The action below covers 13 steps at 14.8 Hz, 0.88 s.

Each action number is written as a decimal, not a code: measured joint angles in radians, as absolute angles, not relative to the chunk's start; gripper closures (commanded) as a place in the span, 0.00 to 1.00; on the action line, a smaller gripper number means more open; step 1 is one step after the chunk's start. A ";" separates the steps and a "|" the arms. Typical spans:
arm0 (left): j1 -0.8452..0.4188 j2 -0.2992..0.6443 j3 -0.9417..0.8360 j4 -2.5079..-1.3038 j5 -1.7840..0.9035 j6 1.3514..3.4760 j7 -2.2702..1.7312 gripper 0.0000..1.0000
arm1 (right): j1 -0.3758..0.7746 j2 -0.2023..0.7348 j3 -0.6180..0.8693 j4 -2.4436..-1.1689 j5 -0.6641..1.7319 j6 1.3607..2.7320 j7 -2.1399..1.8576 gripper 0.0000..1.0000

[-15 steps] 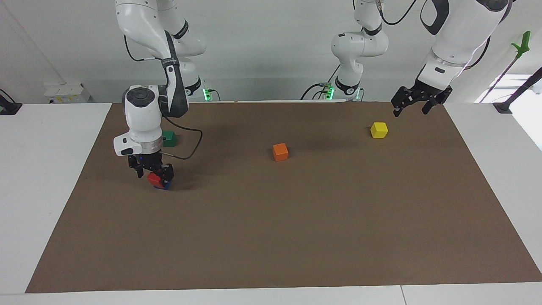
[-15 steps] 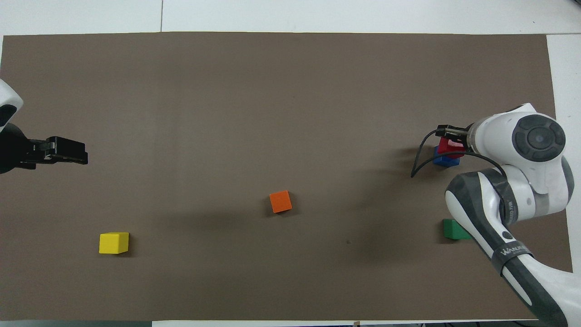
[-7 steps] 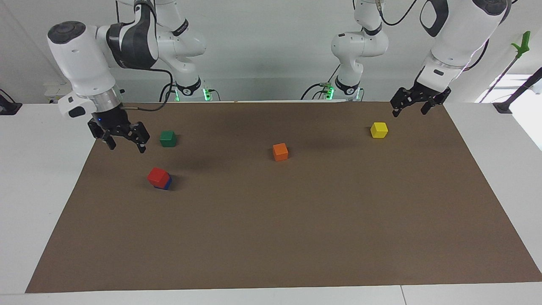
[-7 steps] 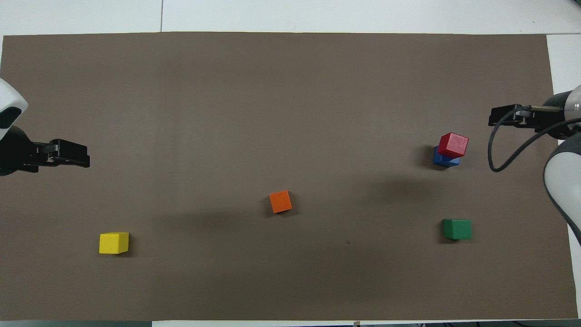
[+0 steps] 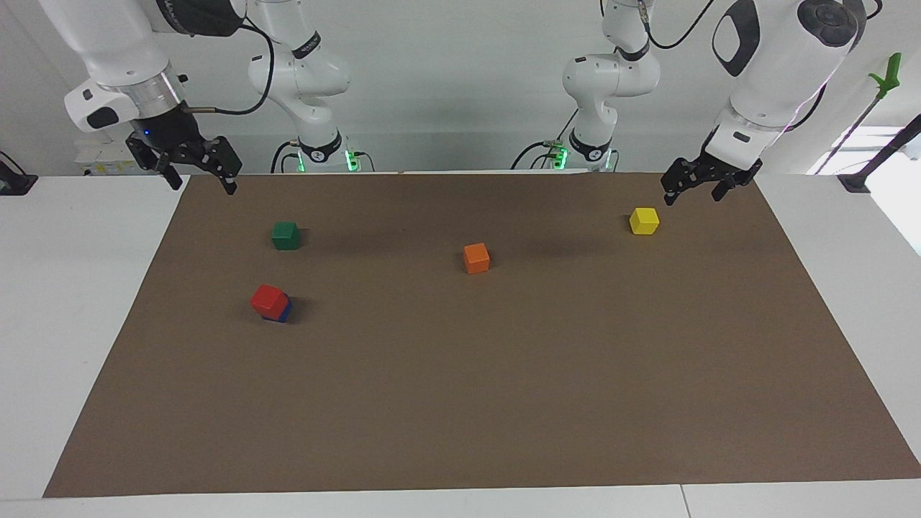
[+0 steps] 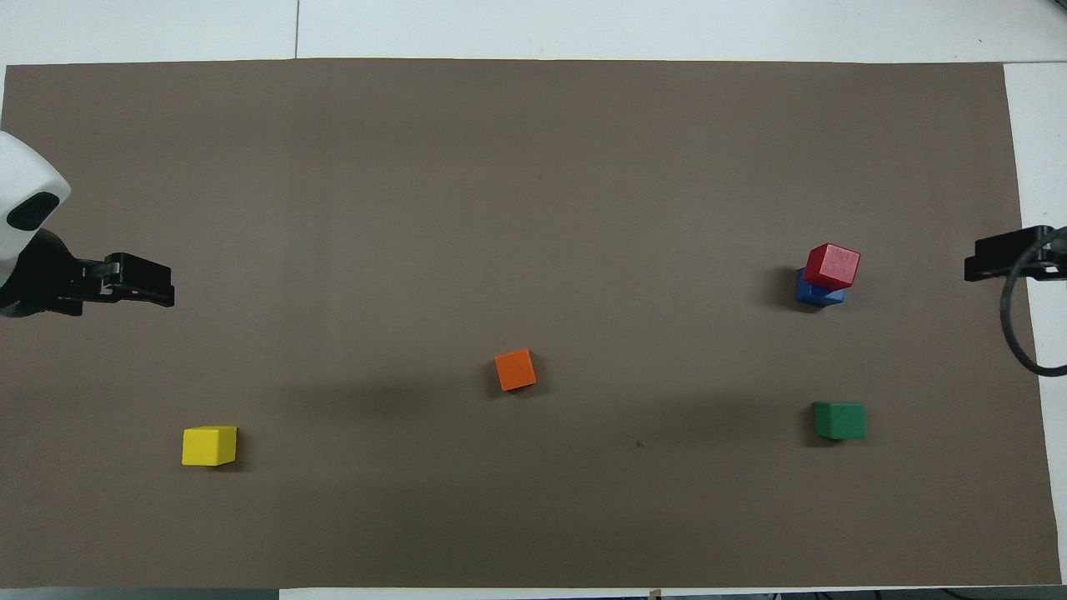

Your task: Transfer red block to right arm and stack on blue block

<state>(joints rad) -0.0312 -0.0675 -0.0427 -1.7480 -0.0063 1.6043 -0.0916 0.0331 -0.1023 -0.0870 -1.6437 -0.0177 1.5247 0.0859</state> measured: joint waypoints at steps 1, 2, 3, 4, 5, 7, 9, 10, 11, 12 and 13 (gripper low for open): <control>-0.031 -0.060 -0.043 -1.742 -0.007 1.596 -0.092 0.00 | 0.032 -0.105 -0.087 -1.628 -0.018 1.492 0.077 0.00; -0.031 -0.054 -0.044 -1.736 -0.007 1.590 -0.092 0.00 | 0.030 -0.105 -0.087 -1.620 -0.018 1.474 0.066 0.00; -0.031 -0.052 -0.043 -1.732 -0.007 1.588 -0.092 0.00 | 0.023 -0.105 -0.087 -1.619 -0.018 1.465 0.051 0.00; -0.031 -0.052 -0.043 -1.730 -0.008 1.586 -0.092 0.00 | 0.014 -0.103 -0.087 -1.619 -0.018 1.454 0.032 0.00; -0.031 -0.052 -0.043 -1.726 -0.008 1.583 -0.092 0.00 | 0.004 -0.101 -0.087 -1.619 -0.018 1.446 0.013 0.00; -0.031 -0.053 -0.042 -1.721 -0.008 1.577 -0.092 0.00 | -0.011 -0.093 -0.087 -1.619 -0.018 1.434 -0.007 0.00; -0.031 -0.054 -0.043 -1.721 -0.008 1.575 -0.092 0.00 | -0.031 -0.075 -0.079 -1.621 -0.017 1.432 -0.009 0.00; -0.031 -0.055 -0.043 -1.721 -0.008 1.574 -0.092 0.00 | -0.044 -0.056 -0.068 -1.621 -0.016 1.432 -0.009 0.00; -0.031 -0.056 -0.043 -1.721 -0.009 1.573 -0.092 0.00 | -0.055 -0.033 -0.056 -1.620 -0.016 1.432 -0.009 0.00; -0.031 -0.058 -0.043 -1.721 -0.009 1.572 -0.092 0.00 | -0.061 -0.010 -0.047 -1.617 -0.016 1.434 -0.009 0.00; -0.031 -0.058 -0.043 -1.721 -0.009 1.572 -0.092 0.00 | -0.061 0.008 -0.044 -1.611 -0.016 1.435 -0.009 0.00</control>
